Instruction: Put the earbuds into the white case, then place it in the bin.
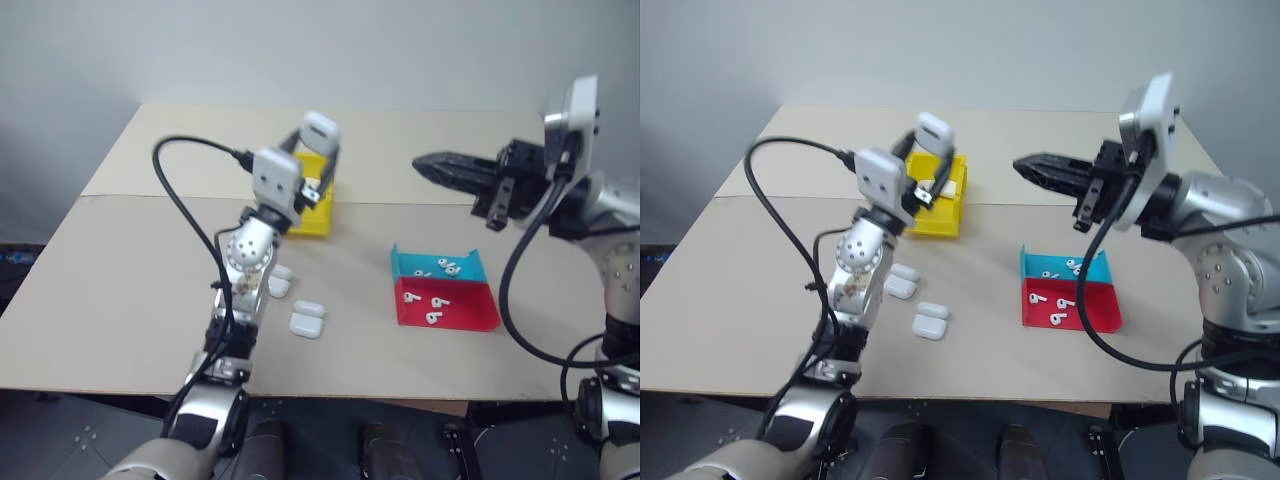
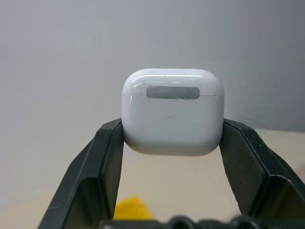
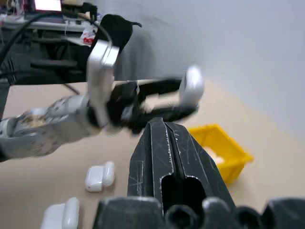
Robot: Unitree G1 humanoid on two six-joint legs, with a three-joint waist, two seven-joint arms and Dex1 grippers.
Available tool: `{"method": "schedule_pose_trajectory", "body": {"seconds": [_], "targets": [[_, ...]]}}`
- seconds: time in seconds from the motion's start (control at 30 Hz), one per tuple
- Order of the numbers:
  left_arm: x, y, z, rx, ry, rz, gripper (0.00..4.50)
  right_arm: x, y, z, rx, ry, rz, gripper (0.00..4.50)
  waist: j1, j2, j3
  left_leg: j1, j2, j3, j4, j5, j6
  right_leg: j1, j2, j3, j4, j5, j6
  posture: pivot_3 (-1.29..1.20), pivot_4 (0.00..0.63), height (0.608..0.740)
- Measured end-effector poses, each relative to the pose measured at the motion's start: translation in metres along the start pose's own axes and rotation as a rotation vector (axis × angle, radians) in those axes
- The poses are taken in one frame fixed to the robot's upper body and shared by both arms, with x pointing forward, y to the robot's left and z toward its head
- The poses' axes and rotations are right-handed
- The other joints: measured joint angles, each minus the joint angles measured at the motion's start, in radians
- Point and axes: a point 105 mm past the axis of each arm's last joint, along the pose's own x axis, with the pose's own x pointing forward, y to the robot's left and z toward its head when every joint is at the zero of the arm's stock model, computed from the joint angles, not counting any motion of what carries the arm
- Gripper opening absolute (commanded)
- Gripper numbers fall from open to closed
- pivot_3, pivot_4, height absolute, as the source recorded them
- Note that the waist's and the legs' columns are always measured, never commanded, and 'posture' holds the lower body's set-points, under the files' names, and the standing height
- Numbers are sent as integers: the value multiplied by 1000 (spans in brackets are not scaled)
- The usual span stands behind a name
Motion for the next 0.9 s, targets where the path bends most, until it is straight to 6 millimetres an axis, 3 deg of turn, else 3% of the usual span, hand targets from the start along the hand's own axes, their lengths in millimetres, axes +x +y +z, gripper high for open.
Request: {"method": "schedule_pose_trajectory", "body": {"seconds": [0.1, 0.23, 0.37, 0.43, 0.63, 0.73, 0.8, 0.9], "targets": [[-1, 11, -28, 65, 127, 73, 2757, -17, 3, -15, 43, 45, -53, 14, 0, 0, 0, 0, -1, 1, -2, 0, 0, -1, -2, 0, 0, 0, 0, 0, 150, 740], [-5, 7, -68, 52, 315, 88, 2757, -24, 6, -22, 48, 91, -90, 14, 1, 0, 0, 0, -1, 1, -2, 0, 0, -2, -1, -1, 1, 0, 0, 0, 150, 740], [-1, 7, -78, 51, 364, 94, 4061, -24, 4, -21, 35, 90, -133, 0, -2, 0, 0, 0, -1, 1, -2, 0, 0, -2, -1, -1, 1, 0, 0, 0, 150, 740], [5, 7, -77, 58, 359, 100, 4491, -23, 1, -22, 45, 84, -167, 0, -1, 0, 0, 0, -1, 1, -2, 0, 0, -2, -1, -1, 1, 0, 0, 0, 150, 740], [15, 8, -70, 22, 347, 101, 4491, -23, 4, -26, 70, 87, -184, 0, 0, 0, 0, -1, -1, 1, -2, 0, 0, -2, -2, -1, 0, 0, 1, 0, 150, 740], [17, 5, -52, -166, 288, 33, 4491, -26, 6, -32, 83, 116, -185, 0, -1, 0, 0, -2, -1, 1, -2, 0, 0, -2, -2, -1, 0, 0, 1, 0, 150, 740], [6, -1, -27, -353, 203, -133, 4491, -34, 8, -38, 78, 176, -179, 0, -5, 0, 0, -2, -1, 1, -3, 0, 0, -2, -2, -1, 0, 0, 1, 0, 150, 740], [-25, 3, -9, -403, 181, -315, 4491, -53, 10, -54, 88, 289, -186, 0, -14, 0, 0, 0, -1, 1, -3, 0, 0, -2, -1, 0, 0, 0, 0, 0, 150, 740]]}}
